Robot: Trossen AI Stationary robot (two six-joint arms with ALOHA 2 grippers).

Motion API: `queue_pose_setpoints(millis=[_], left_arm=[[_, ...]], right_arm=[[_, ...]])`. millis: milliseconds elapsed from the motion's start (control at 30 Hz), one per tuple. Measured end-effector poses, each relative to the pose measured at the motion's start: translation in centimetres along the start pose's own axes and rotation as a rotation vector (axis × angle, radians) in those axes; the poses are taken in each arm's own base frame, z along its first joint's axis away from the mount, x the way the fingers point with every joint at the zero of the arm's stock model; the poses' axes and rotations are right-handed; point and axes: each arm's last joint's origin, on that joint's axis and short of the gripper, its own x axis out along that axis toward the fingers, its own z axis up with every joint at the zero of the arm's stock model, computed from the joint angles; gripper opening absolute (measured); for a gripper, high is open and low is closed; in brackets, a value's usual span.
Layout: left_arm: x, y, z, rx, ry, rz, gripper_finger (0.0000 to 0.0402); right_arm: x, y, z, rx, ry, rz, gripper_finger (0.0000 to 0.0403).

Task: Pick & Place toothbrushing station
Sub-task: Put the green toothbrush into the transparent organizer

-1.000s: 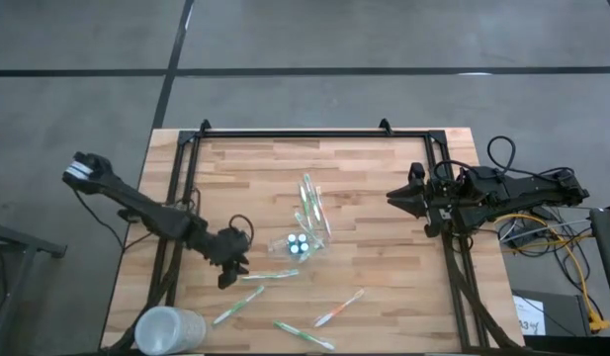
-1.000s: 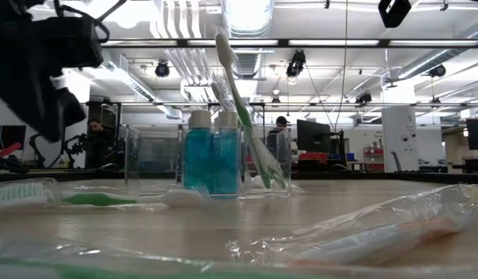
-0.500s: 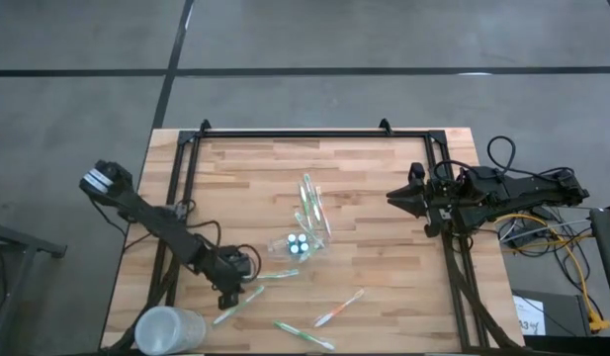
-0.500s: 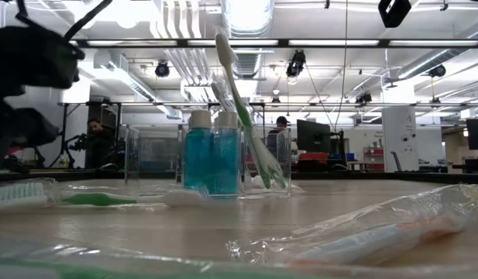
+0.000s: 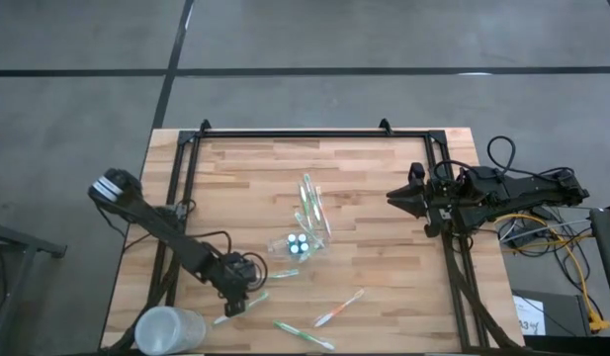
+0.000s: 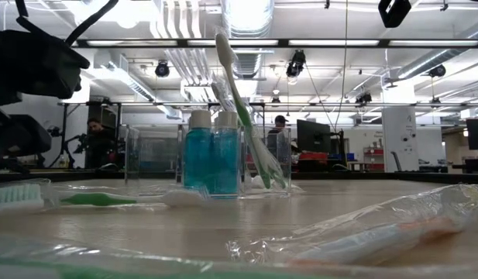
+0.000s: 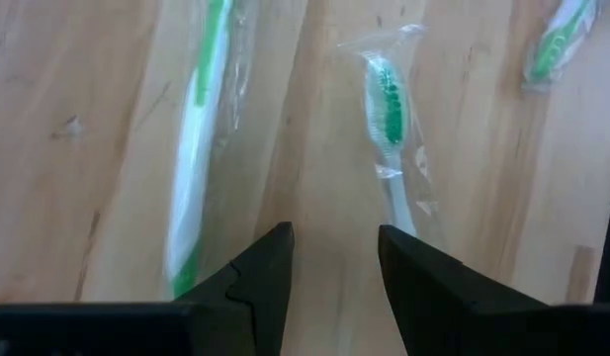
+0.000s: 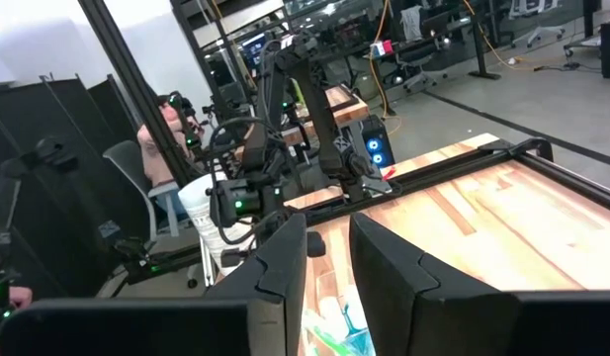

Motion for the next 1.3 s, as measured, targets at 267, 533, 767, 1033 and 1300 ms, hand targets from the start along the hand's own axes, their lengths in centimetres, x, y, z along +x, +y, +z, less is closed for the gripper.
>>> queue_pose_setpoints(millis=[267, 533, 767, 1033, 1300], left_arm=[[0.5, -0.7, 0.5, -0.01, 0.0, -0.005, 0.0156], [0.9, -1.0, 0.7, -0.01, -0.001, -0.006, 0.0156], [-0.8, -1.6, 1.2, 0.017, -0.051, -0.052, 0.0156], [-2.0, -2.3, 1.5, -0.047, -0.127, -0.094, 0.0191], [-1.2, -2.8, 1.0, -0.024, -0.116, -0.109, 0.0226]], right_arm=[[0.0, 0.0, 0.0, 0.0, 0.0, 0.0, 0.0068], [0.0, 0.0, 0.0, 0.0, 0.0, 0.0, 0.0078], [0.0, 0.0, 0.0, 0.0, 0.0, 0.0, 0.0082], [0.0, 0.0, 0.0, 0.0, 0.0, 0.0, 0.007], [0.0, 0.0, 0.0, 0.0, 0.0, 0.0, 0.0074]])
